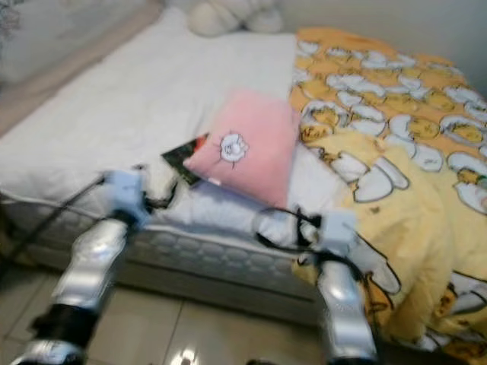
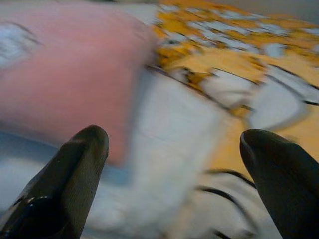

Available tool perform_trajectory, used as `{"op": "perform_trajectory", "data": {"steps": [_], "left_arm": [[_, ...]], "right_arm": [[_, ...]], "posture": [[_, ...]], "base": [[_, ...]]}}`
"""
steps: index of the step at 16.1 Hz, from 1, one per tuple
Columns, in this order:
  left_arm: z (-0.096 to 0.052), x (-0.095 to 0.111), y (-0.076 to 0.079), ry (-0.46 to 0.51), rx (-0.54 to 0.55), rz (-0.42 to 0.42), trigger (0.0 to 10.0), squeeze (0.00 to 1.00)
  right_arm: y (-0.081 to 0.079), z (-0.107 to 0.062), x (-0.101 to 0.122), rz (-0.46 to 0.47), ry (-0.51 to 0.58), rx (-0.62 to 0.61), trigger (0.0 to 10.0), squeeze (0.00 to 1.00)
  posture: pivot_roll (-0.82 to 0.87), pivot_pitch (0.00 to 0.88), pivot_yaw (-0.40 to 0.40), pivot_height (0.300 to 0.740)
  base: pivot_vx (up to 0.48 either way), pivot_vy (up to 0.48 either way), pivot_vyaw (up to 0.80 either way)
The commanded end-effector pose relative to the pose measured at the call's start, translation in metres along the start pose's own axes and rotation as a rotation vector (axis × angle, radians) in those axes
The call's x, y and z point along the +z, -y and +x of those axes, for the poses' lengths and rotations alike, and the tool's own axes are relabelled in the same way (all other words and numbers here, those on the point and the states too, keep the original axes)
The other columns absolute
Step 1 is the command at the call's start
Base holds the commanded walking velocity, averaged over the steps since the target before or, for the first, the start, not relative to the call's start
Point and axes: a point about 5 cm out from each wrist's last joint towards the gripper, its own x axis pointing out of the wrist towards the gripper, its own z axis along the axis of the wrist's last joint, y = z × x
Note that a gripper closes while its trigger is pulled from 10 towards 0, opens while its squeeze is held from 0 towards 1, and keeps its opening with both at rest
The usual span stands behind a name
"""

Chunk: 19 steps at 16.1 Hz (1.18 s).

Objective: Clean up the room

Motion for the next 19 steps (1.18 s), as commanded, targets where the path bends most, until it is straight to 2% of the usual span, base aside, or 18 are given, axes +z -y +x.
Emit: {"op": "perform_trajectory", "data": {"steps": [1,3,5,6,12,16,19], "left_arm": [[-0.001,-0.003,-0.003,-0.017,0.013,0.011,10.0,0.0],[0.0,-0.003,-0.004,-0.018,0.031,0.003,10.0,0.0],[-0.001,-0.002,-0.007,-0.011,0.075,-0.006,10.0,0.0],[-0.002,0.001,-0.009,0.017,0.086,-0.043,10.0,0.0],[0.004,0.012,-0.009,0.065,0.056,-0.021,10.0,0.0],[0.008,0.013,-0.014,0.062,0.054,-0.016,10.0,0.0],[0.011,0.02,-0.013,0.082,0.03,-0.001,10.0,0.0]], "right_arm": [[0.0,0.002,0.003,0.008,0.016,-0.006,10.0,0.0],[0.0,0.002,0.003,0.005,0.015,-0.003,10.0,0.0],[0.001,0.005,0.003,0.004,0.018,-0.009,10.0,0.0],[0.002,0.007,0.005,0.004,0.023,-0.006,10.0,0.0],[0.001,0.008,0.004,-0.006,0.029,-0.003,10.0,0.0],[0.001,0.009,0.002,-0.008,0.024,-0.005,10.0,0.0],[0.004,0.015,0.012,0.022,0.049,-0.023,10.0,0.0]], "posture": [[0.1,0.0,-0.045,0.74],[0.1,0.0,-0.043,0.74],[0.09,0.0,-0.042,0.74],[0.1,0.0,-0.042,0.74],[0.1,0.0,-0.051,0.74],[0.09,0.0,-0.045,0.74],[0.09,0.0,-0.041,0.74]], "base": [[0.0,0.0,-0.8],[0.0,0.0,-0.79],[0.0,0.0,0.0],[0.255,0.0,0.0],[0.48,0.0,0.0],[0.48,0.0,0.0],[0.48,0.0,0.0]]}}
